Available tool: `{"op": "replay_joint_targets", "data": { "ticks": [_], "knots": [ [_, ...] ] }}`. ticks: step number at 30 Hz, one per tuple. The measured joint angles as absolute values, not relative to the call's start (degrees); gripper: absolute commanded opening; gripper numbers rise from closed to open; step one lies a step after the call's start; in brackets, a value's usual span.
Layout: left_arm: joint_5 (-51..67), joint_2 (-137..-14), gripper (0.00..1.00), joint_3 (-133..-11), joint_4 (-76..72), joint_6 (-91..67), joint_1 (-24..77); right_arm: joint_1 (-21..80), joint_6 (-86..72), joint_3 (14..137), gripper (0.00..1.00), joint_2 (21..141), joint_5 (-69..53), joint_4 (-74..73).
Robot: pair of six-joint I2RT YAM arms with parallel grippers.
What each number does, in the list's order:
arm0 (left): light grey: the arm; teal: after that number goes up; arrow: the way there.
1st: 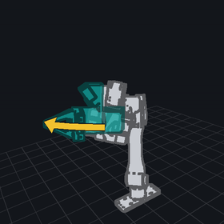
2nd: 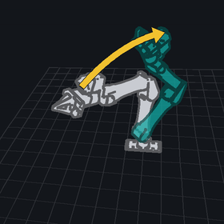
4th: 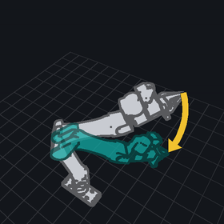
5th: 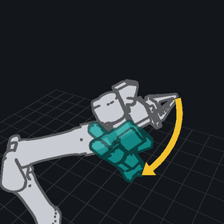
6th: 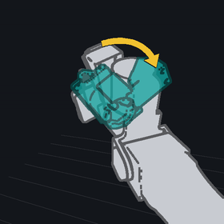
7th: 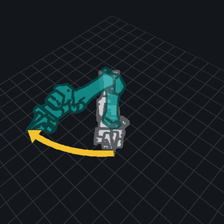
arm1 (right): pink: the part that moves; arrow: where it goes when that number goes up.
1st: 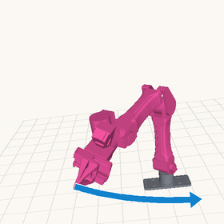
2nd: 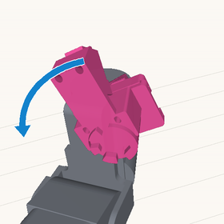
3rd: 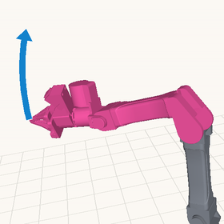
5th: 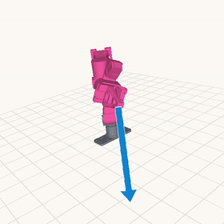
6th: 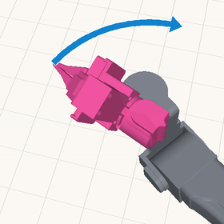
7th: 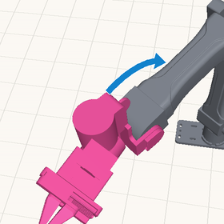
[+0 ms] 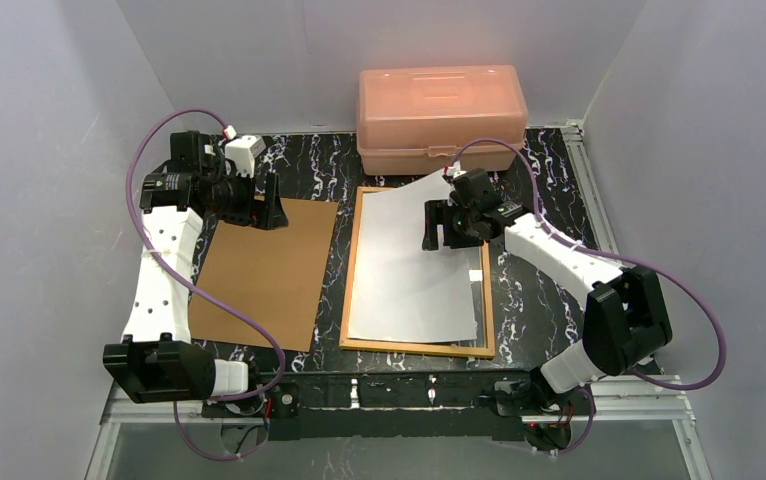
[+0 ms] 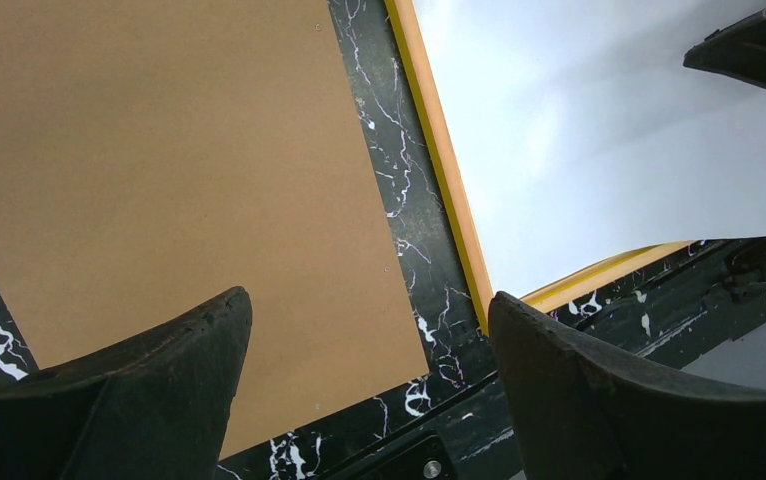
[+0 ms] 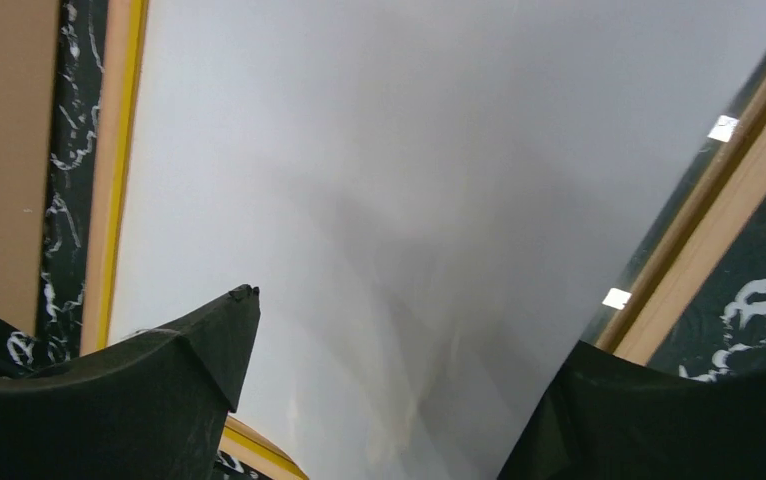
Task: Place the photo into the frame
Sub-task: Place the photo in the photo frame.
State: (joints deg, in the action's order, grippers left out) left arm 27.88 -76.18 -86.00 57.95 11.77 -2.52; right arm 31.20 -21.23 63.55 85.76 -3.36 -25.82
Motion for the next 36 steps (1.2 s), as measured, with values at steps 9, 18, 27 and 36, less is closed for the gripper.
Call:
{"op": "replay_joint_targets", "data": {
  "ticks": [9, 18, 27, 36],
  "knots": [
    [27.1, -76.2, 0.88, -86.0, 59.1, 12.0, -2.5, 31.2, -18.6, 66.0, 0.99, 85.6, 6.3, -31.2],
    [25.7, -76.3, 0.98, -87.0, 59.4, 12.4, -2.5, 31.2, -17.8, 66.0, 0.99, 84.4, 14.8, -34.6],
    [21.9, -78.1, 0.98, -87.9, 60.6, 13.4, -2.5, 31.6, -19.3, 66.0, 0.99, 82.8, 15.5, -34.5],
    [18.5, -82.3, 0.99, -91.3, 61.8, 15.5, -10.9, 48.2, -26.5, 71.4, 0.99, 87.0, 16.8, -31.1]
  ]
}}
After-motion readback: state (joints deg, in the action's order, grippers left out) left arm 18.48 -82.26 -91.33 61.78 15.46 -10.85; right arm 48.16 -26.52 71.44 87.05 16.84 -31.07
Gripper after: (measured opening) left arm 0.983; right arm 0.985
